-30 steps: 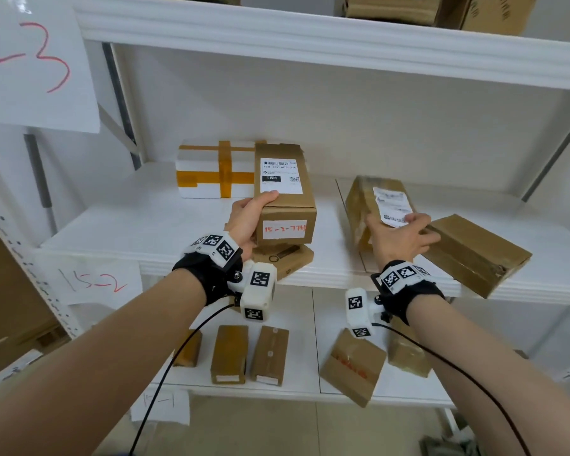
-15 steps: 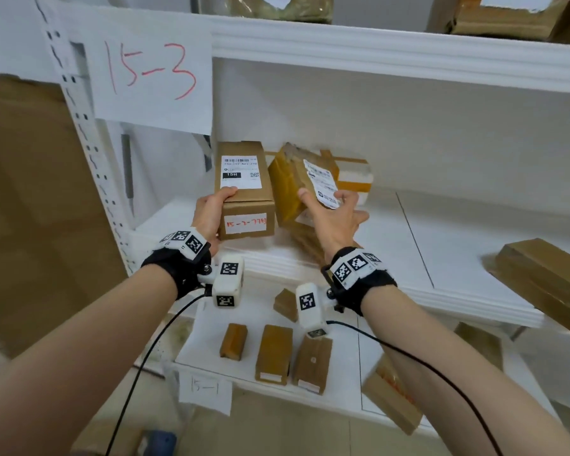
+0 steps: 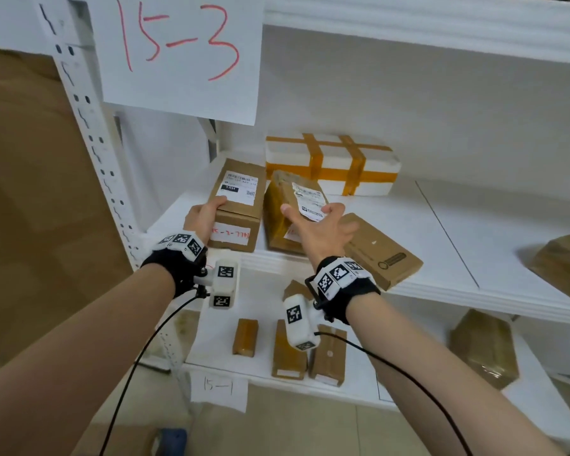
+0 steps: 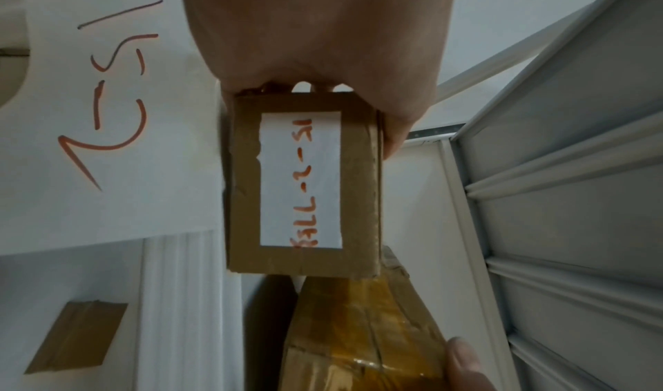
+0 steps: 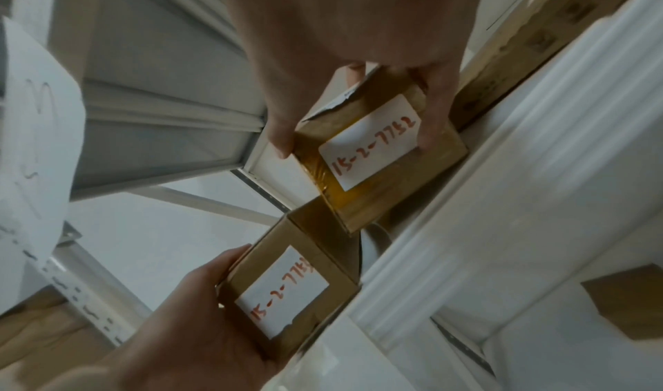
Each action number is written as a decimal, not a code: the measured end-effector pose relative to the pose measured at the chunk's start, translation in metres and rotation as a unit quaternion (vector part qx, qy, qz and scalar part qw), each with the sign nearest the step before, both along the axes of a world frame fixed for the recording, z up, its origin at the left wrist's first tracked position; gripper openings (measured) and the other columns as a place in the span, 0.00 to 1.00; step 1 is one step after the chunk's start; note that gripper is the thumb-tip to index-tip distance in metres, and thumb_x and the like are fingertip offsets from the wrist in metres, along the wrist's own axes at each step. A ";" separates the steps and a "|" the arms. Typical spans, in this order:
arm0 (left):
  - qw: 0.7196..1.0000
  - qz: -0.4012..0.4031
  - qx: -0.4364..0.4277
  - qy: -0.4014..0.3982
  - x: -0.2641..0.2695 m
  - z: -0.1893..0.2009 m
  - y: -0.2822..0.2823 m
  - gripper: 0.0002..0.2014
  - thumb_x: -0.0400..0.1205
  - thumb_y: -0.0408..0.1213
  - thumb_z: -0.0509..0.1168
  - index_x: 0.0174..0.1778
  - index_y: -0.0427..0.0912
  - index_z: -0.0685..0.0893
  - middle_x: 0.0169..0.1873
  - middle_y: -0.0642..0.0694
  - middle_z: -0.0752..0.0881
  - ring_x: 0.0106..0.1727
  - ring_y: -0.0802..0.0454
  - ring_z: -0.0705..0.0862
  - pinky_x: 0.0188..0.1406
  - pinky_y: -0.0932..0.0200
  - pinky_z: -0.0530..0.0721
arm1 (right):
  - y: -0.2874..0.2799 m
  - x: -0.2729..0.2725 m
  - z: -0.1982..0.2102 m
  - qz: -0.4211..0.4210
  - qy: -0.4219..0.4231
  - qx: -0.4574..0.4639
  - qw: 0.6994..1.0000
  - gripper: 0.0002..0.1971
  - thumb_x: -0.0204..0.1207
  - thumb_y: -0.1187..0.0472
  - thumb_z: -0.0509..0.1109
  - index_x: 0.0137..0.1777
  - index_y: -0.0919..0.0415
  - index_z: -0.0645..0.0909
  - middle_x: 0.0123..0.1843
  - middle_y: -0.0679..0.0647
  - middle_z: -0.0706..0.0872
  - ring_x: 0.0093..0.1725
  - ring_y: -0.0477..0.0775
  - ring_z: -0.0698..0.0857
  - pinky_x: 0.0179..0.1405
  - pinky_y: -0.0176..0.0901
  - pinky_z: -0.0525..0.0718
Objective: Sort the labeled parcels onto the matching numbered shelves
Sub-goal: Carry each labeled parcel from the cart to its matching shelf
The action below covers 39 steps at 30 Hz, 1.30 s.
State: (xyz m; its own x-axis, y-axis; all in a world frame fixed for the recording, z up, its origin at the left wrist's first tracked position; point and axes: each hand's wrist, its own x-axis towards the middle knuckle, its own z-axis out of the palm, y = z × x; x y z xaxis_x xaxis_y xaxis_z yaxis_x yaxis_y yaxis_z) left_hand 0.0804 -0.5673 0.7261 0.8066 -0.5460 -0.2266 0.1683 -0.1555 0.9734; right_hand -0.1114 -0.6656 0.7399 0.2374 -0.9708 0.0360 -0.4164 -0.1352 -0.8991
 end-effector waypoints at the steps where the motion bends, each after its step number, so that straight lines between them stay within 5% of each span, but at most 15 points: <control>1: 1.000 0.004 0.000 0.000 -0.001 0.001 0.000 0.36 0.64 0.66 0.70 0.61 0.43 0.85 0.46 0.41 0.93 0.46 0.42 0.92 0.41 0.49 0.91 | 0.001 0.002 0.001 -0.004 0.010 -0.009 1.000 0.42 0.60 0.28 0.79 0.66 0.49 0.65 0.68 0.56 0.61 0.72 0.63 0.65 0.56 0.52 0.70; 4: 1.000 0.010 -0.002 -0.008 0.000 0.002 -0.002 0.35 0.72 0.66 0.67 0.67 0.43 0.79 0.49 0.41 0.91 0.46 0.45 0.91 0.40 0.53 0.89 | 0.003 0.011 -0.002 -0.007 0.030 -0.040 0.999 0.40 0.63 0.32 0.80 0.66 0.51 0.66 0.69 0.59 0.62 0.71 0.62 0.65 0.55 0.49 0.69; 7: 1.000 0.022 0.005 -0.003 0.005 0.002 -0.001 0.41 0.67 0.72 0.63 0.68 0.45 0.78 0.51 0.41 0.90 0.49 0.43 0.91 0.55 0.44 0.89 | 0.004 0.015 -0.008 -0.002 0.025 -0.057 0.998 0.32 0.70 0.39 0.79 0.66 0.52 0.68 0.70 0.60 0.64 0.71 0.64 0.66 0.56 0.47 0.69; 14: 0.997 0.028 0.036 -0.066 0.014 0.000 0.006 0.49 0.64 0.79 0.54 0.71 0.44 0.79 0.59 0.39 0.88 0.56 0.40 0.88 0.64 0.43 0.85 | 0.008 0.003 -0.017 -0.016 -0.021 -0.052 0.998 0.20 0.83 0.48 0.69 0.70 0.52 0.69 0.67 0.57 0.68 0.66 0.64 0.78 0.56 0.47 0.74; 18: 0.996 0.072 0.009 -0.052 0.005 -0.002 0.015 0.41 0.73 0.73 0.61 0.73 0.45 0.74 0.62 0.41 0.86 0.59 0.42 0.87 0.66 0.45 0.84 | 0.013 -0.012 -0.021 -0.041 -0.030 -0.041 0.998 0.15 0.83 0.53 0.67 0.65 0.56 0.71 0.60 0.52 0.66 0.63 0.65 0.79 0.53 0.49 0.74; 21: 0.987 0.139 -0.002 -0.084 -0.008 -0.007 0.026 0.33 0.78 0.64 0.65 0.69 0.43 0.74 0.66 0.40 0.81 0.64 0.44 0.83 0.70 0.49 0.79 | 0.023 -0.023 -0.026 -0.029 -0.033 -0.026 0.999 0.14 0.83 0.55 0.67 0.63 0.57 0.71 0.65 0.56 0.68 0.63 0.64 0.79 0.53 0.49 0.73; 24: 0.971 0.201 -0.012 -0.131 -0.029 -0.015 0.043 0.25 0.82 0.53 0.67 0.66 0.37 0.76 0.67 0.41 0.76 0.61 0.47 0.79 0.63 0.59 0.75 | 0.038 -0.033 -0.035 -0.012 -0.036 -0.021 0.999 0.13 0.84 0.55 0.66 0.62 0.58 0.70 0.68 0.58 0.68 0.61 0.63 0.79 0.57 0.52 0.77; 30: 0.950 0.250 -0.026 -0.188 -0.074 -0.069 0.103 0.08 0.83 0.42 0.67 0.49 0.42 0.76 0.50 0.46 0.81 0.41 0.57 0.79 0.48 0.63 0.78 | 0.093 -0.052 -0.083 0.042 -0.025 0.021 0.999 0.10 0.82 0.54 0.65 0.56 0.55 0.69 0.60 0.54 0.71 0.42 0.48 0.77 0.57 0.51 0.78; 33: 0.955 0.235 0.017 -0.182 -0.093 -0.110 0.141 0.05 0.85 0.39 0.64 0.48 0.42 0.77 0.37 0.55 0.78 0.38 0.59 0.77 0.40 0.67 0.76 | 0.125 -0.053 -0.125 0.088 -0.011 0.059 0.994 0.09 0.80 0.56 0.66 0.53 0.58 0.71 0.60 0.60 0.79 0.48 0.55 0.81 0.54 0.47 0.80; 37: 0.955 0.217 0.108 -0.168 -0.108 -0.181 0.195 0.06 0.86 0.39 0.61 0.50 0.42 0.81 0.41 0.47 0.83 0.44 0.50 0.79 0.44 0.60 0.75 | 0.165 -0.053 -0.189 0.146 0.077 0.104 0.981 0.08 0.81 0.54 0.65 0.56 0.55 0.77 0.50 0.53 0.87 0.50 0.57 0.85 0.51 0.48 0.83; 39: 0.956 0.219 0.139 -0.136 -0.108 -0.218 0.223 0.08 0.86 0.39 0.62 0.49 0.39 0.83 0.42 0.43 0.85 0.44 0.47 0.81 0.44 0.58 0.76 | 0.185 -0.049 -0.217 0.162 0.100 0.123 0.974 0.09 0.82 0.55 0.65 0.58 0.57 0.79 0.53 0.55 0.87 0.52 0.57 0.85 0.49 0.48 0.80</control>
